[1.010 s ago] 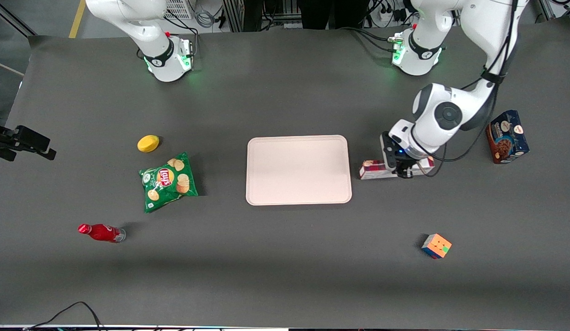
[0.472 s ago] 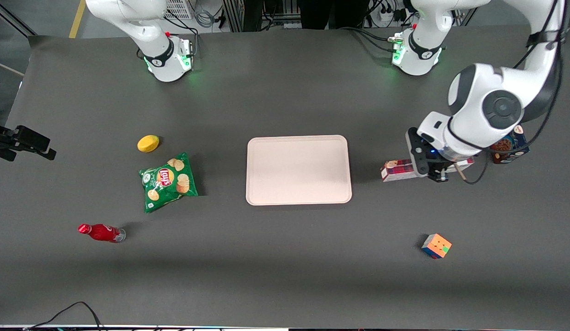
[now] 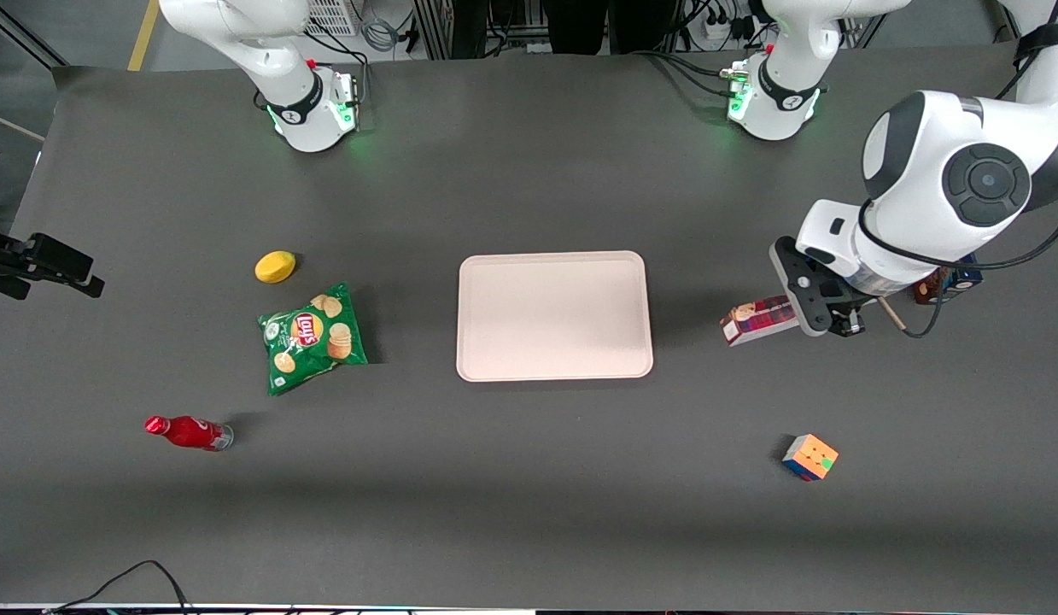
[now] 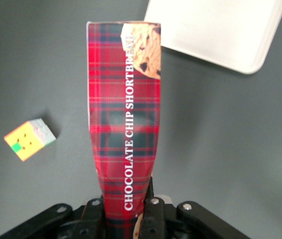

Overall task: Place red cookie box on tray
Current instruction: 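Lift the cookie box upright and pull it away from the tray, then carry the upright cookie box over the tray and lower it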

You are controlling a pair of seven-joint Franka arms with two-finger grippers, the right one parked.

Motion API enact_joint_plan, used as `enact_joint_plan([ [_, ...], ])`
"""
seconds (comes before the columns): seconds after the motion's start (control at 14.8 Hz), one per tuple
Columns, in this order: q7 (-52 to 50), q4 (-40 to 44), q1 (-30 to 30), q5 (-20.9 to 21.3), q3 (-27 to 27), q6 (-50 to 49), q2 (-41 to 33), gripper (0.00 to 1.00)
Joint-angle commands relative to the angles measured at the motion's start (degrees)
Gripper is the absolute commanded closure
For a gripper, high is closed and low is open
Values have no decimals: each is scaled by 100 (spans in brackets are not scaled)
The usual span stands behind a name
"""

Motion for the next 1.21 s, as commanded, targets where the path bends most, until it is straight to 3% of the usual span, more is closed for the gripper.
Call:
enact_joint_plan([
  [0.0,-2349,120,-34,13,-504,-434,-124,98],
  [0.27,-5375,111,-43,-13,-1331,-496,-81,98],
  [0.74,-8908,67,-96,-14,-2193,-329,279,98],
  [1.15,-10258,-292,-227,109,-2370,1083,1008,98],
])
